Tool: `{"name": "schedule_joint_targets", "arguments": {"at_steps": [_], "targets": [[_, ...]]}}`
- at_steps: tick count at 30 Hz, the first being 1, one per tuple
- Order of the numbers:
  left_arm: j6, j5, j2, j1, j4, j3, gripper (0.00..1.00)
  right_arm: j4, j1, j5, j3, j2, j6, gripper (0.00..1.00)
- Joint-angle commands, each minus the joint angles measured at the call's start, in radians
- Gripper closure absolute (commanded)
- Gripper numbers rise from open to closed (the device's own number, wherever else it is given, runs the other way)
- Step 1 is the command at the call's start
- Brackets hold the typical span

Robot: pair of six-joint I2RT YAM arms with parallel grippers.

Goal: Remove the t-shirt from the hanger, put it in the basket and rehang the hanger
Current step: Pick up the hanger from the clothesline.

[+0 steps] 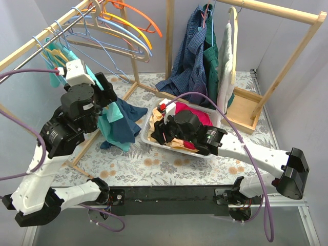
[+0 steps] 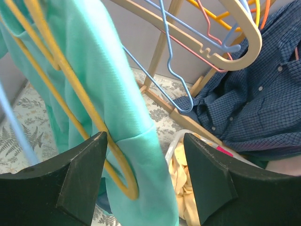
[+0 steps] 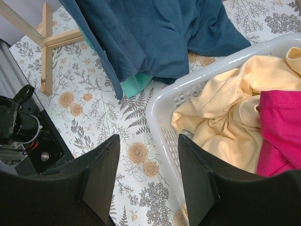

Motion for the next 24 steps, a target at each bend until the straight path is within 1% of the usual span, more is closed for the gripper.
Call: {"name": "schedule_joint_targets", "arguments": {"at_steps": [1, 8, 14, 19, 24], "targets": [[0.076, -0.006, 0.021, 0.002, 0.078, -0.006, 0.35, 0.025, 0.006, 0.010, 0.009, 0.012, 0.019, 0.41], [0.101, -0.040, 0.049, 0.002, 0.096, 0.014, 0.34, -0.006, 0.007, 0.018, 0.037, 0.043, 0.020, 0.42], [0.105, -0.050, 0.040, 0.002, 0.072, 0.068, 0.35, -0.011, 0.007, 0.019, 0.042, 0.060, 0.029, 0.42], [0.104, -0.040, 0.057, 0.002, 0.044, 0.149, 0.35, -0.012, 0.013, 0.018, 0.051, 0.069, 0.029, 0.43], [0.087, -0.040, 0.084, 0.002, 0.014, 0.158, 0.36, -0.014, 0.016, 0.018, 0.052, 0.072, 0.031, 0.43]]}}
